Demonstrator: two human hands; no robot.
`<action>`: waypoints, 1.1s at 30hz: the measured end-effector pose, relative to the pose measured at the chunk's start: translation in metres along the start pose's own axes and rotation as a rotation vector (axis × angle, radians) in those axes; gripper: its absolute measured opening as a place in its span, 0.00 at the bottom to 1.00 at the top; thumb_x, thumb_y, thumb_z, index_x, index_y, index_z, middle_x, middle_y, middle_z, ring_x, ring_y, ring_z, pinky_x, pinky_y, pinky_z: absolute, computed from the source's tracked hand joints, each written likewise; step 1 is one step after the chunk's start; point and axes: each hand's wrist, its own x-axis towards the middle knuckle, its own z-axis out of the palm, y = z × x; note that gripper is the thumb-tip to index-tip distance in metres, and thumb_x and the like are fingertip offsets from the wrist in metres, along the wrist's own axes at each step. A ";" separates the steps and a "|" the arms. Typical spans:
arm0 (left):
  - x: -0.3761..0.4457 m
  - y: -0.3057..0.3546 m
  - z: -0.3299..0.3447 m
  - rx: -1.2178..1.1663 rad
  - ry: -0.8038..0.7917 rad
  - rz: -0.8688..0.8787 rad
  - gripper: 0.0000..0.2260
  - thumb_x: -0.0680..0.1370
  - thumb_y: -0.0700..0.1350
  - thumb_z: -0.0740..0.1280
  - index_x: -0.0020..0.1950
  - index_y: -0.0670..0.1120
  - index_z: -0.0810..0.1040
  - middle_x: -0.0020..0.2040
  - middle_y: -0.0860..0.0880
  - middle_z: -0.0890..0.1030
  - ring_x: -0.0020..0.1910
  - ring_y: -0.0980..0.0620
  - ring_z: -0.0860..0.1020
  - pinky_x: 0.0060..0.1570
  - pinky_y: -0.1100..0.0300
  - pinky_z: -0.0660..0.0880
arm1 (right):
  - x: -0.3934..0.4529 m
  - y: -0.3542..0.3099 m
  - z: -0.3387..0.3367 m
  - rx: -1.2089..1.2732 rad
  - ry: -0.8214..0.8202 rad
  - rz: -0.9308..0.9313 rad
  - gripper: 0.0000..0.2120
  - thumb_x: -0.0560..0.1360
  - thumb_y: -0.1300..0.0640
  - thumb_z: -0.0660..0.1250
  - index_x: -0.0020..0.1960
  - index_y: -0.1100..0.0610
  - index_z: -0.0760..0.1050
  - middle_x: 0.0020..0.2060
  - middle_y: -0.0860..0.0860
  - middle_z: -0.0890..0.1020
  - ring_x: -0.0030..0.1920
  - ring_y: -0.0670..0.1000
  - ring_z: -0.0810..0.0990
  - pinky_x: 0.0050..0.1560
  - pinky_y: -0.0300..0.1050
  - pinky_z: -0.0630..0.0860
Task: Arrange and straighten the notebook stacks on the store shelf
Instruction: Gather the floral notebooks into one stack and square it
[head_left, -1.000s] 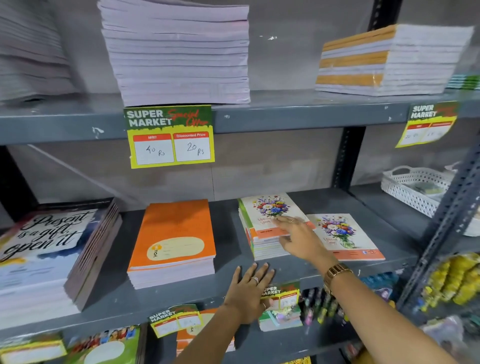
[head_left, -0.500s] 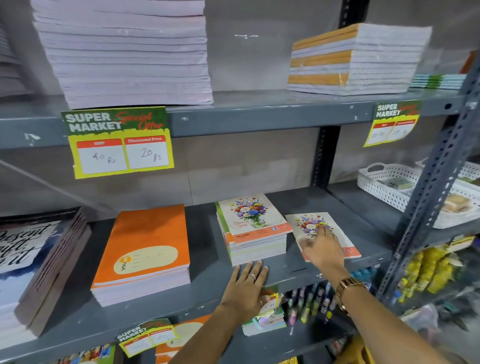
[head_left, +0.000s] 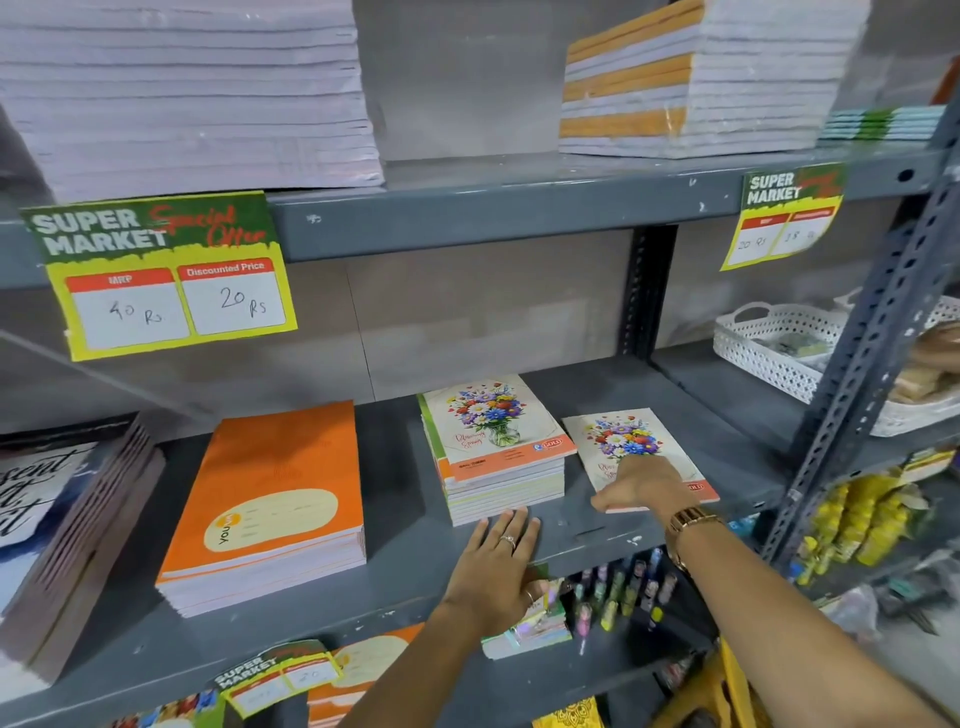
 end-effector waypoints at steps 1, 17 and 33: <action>0.000 0.000 -0.001 -0.002 -0.001 0.001 0.31 0.80 0.57 0.51 0.76 0.47 0.40 0.78 0.46 0.41 0.77 0.48 0.40 0.76 0.51 0.38 | -0.001 -0.002 -0.001 -0.018 -0.017 -0.001 0.12 0.63 0.49 0.68 0.39 0.56 0.70 0.32 0.49 0.72 0.38 0.50 0.74 0.28 0.37 0.65; -0.001 -0.001 0.000 -0.009 0.007 0.008 0.32 0.79 0.58 0.51 0.76 0.46 0.40 0.78 0.46 0.41 0.77 0.47 0.41 0.75 0.51 0.38 | -0.015 0.010 -0.002 0.006 0.289 -0.025 0.17 0.70 0.57 0.65 0.58 0.60 0.73 0.55 0.59 0.80 0.56 0.60 0.78 0.52 0.46 0.75; -0.047 -0.023 -0.001 -0.010 -0.011 -0.027 0.32 0.79 0.57 0.53 0.76 0.49 0.40 0.78 0.49 0.42 0.77 0.47 0.41 0.75 0.50 0.38 | -0.068 -0.078 -0.040 0.121 1.116 -0.357 0.13 0.63 0.74 0.69 0.45 0.64 0.80 0.25 0.61 0.80 0.23 0.60 0.79 0.26 0.47 0.76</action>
